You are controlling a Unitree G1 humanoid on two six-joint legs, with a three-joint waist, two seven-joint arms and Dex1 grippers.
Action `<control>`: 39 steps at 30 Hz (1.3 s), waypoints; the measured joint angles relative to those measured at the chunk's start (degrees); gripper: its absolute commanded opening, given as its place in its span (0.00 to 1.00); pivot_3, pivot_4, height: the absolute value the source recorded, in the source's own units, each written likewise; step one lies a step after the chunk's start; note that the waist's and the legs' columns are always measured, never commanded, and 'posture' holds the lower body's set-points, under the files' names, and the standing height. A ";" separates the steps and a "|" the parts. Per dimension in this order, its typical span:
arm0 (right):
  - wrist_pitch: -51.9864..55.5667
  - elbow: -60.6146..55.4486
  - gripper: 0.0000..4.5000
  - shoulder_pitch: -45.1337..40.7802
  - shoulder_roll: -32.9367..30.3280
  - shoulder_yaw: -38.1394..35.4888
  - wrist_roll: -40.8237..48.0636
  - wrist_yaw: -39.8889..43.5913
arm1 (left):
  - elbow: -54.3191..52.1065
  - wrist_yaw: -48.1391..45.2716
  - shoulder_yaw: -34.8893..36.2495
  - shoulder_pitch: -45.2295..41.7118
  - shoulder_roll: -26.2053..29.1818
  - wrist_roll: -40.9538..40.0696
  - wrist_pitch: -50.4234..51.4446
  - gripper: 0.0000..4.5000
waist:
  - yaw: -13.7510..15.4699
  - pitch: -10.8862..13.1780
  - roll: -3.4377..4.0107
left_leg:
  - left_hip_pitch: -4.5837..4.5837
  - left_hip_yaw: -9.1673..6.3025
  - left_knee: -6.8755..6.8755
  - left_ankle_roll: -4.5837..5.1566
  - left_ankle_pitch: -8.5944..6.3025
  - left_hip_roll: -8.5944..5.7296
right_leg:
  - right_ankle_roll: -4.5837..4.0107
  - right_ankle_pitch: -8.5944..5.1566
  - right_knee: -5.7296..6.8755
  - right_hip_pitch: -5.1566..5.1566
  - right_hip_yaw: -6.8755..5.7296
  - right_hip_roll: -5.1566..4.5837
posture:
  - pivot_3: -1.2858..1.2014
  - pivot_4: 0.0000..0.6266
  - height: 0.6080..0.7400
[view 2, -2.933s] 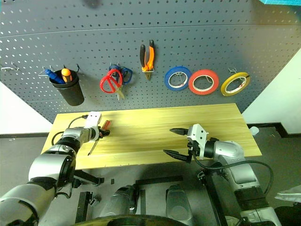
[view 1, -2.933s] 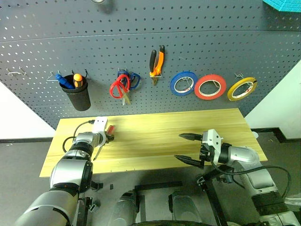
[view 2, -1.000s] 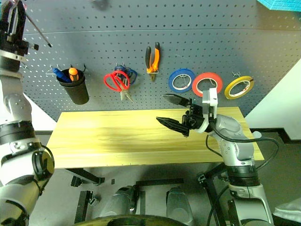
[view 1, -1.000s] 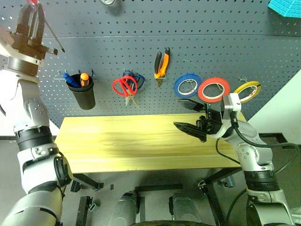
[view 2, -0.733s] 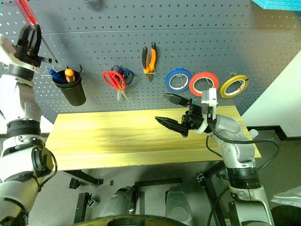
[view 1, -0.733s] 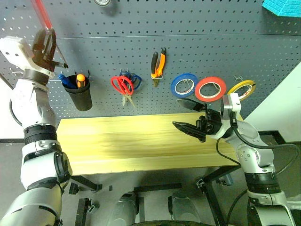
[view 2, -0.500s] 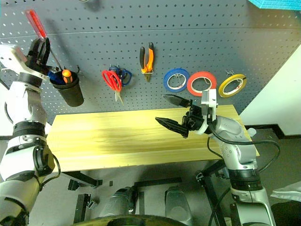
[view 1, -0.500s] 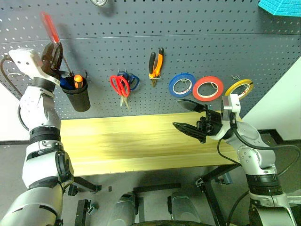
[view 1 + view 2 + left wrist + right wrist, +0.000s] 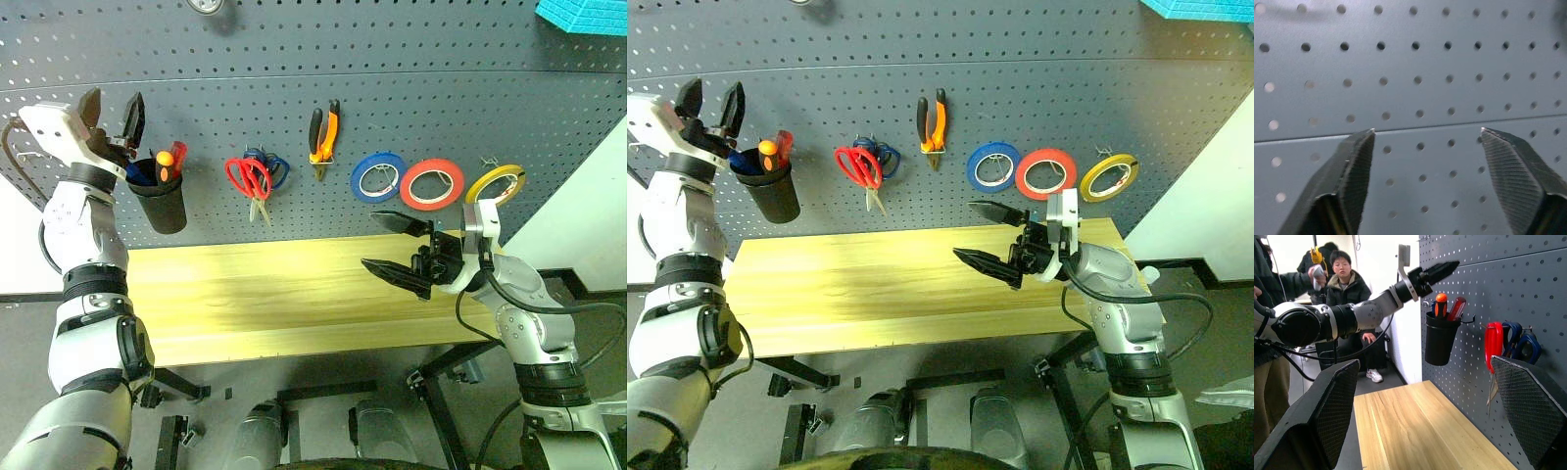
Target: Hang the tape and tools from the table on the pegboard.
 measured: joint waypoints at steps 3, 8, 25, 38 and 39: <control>-0.57 0.29 1.00 0.20 0.00 -0.10 -0.05 0.28 | -9.28 -2.11 0.64 3.39 0.66 -3.77 3.11 0.79 | -0.73 -0.07 -0.03 | 0.00 -0.02 0.00 0.00 0.00 0.01 | 0.00 0.00 0.01 0.00 0.00 -0.02 | 0.47 0.05 0.88; -1.46 0.51 1.00 2.97 -0.46 -0.97 -0.56 0.69 | -31.52 -8.83 1.68 19.07 5.73 -12.86 15.44 0.79 | -2.33 -0.52 0.27 | 0.07 -0.02 -0.09 0.03 -0.02 0.04 | -0.04 -0.01 0.03 -0.04 0.11 -0.04 | 0.49 0.06 0.88; -29.85 29.65 1.00 11.18 -2.54 0.81 -24.73 -3.07 | -29.29 -5.76 -15.34 55.93 -8.35 10.96 3.25 0.79 | 3.03 -1.70 1.29 | 0.76 0.39 -0.10 0.06 -0.34 0.07 | -0.50 -0.34 -0.52 0.68 0.03 -0.36 | 0.49 0.08 0.88; -43.75 54.25 1.00 11.73 -3.22 -2.19 -29.80 -11.55 | -9.21 -2.27 -18.36 51.65 -11.83 16.28 -13.25 0.79 | 2.27 -1.86 1.52 | 0.80 0.40 -0.10 0.07 -0.34 0.05 | -0.41 -0.40 -0.50 0.76 0.04 -0.34 | 0.47 0.07 0.88; -44.13 54.58 1.00 11.71 -3.21 -2.19 -29.88 -11.84 | -8.91 -2.28 -18.42 51.21 -11.94 16.28 -13.41 0.79 | 2.21 -1.87 1.54 | 0.80 0.40 -0.10 0.08 -0.34 0.05 | -0.40 -0.40 -0.51 0.76 0.04 -0.34 | 0.47 0.07 0.88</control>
